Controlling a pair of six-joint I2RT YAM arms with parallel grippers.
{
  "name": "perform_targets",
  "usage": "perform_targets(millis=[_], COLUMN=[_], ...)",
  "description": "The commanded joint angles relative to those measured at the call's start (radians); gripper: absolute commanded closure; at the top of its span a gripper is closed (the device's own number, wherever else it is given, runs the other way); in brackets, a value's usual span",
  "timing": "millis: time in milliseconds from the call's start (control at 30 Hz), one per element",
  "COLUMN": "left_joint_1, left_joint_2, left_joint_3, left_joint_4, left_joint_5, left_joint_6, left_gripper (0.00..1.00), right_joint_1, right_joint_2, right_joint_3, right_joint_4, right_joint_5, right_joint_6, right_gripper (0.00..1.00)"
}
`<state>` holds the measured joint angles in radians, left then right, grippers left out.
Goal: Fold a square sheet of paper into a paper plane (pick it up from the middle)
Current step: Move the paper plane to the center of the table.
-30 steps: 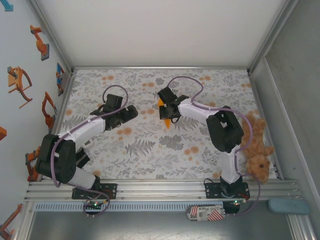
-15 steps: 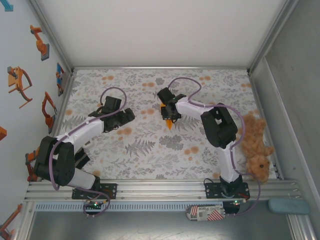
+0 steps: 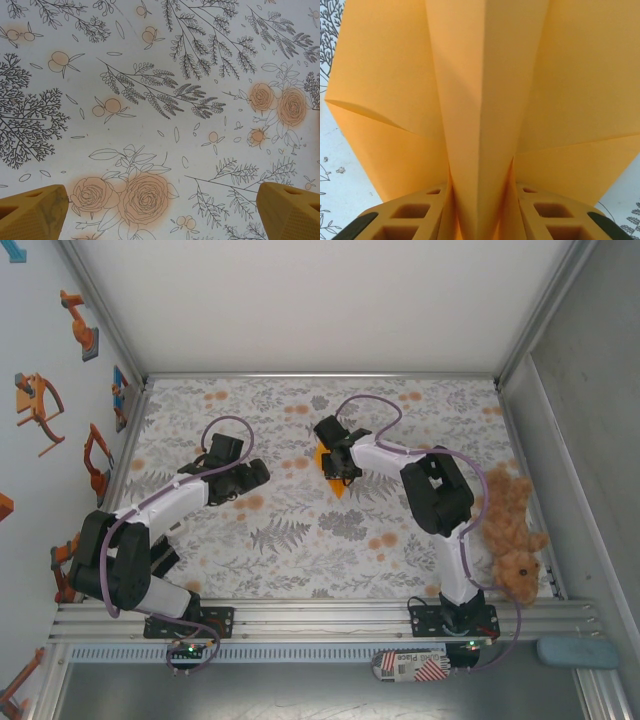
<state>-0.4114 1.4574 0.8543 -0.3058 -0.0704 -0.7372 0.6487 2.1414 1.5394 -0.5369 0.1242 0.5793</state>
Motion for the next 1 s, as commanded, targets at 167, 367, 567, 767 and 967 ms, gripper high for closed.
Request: perform_targets(millis=[167,367,567,767,967], left_joint_1=[0.002,0.002,0.002,0.002,0.003], left_joint_2=[-0.005,-0.005,-0.004,0.002,0.009], left_joint_3=[-0.004,-0.002,0.004,0.008,0.009], left_joint_4=[-0.018,-0.021,-0.028,-0.027,-0.026], left_joint_5=[0.001,-0.002,-0.004,-0.002,0.005], left_joint_6=[0.020,0.024,0.027,0.026,0.024], left_gripper=[0.04,0.04,0.04,0.04,0.04], right_joint_1=[-0.009,-0.029,-0.046,-0.060,-0.060], right_joint_2=[0.078,0.108,0.149,0.170,0.188], right_joint_3=[0.008,0.064,0.139,0.177,0.181], right_joint_4=[-0.043,-0.049,-0.059,-0.060,-0.060], right_joint_5=[0.038,0.032,0.024,0.020,0.008], right_joint_6=[-0.004,-0.039,-0.084,-0.098,-0.082], right_gripper=[0.62,0.61,0.61,0.61,0.61])
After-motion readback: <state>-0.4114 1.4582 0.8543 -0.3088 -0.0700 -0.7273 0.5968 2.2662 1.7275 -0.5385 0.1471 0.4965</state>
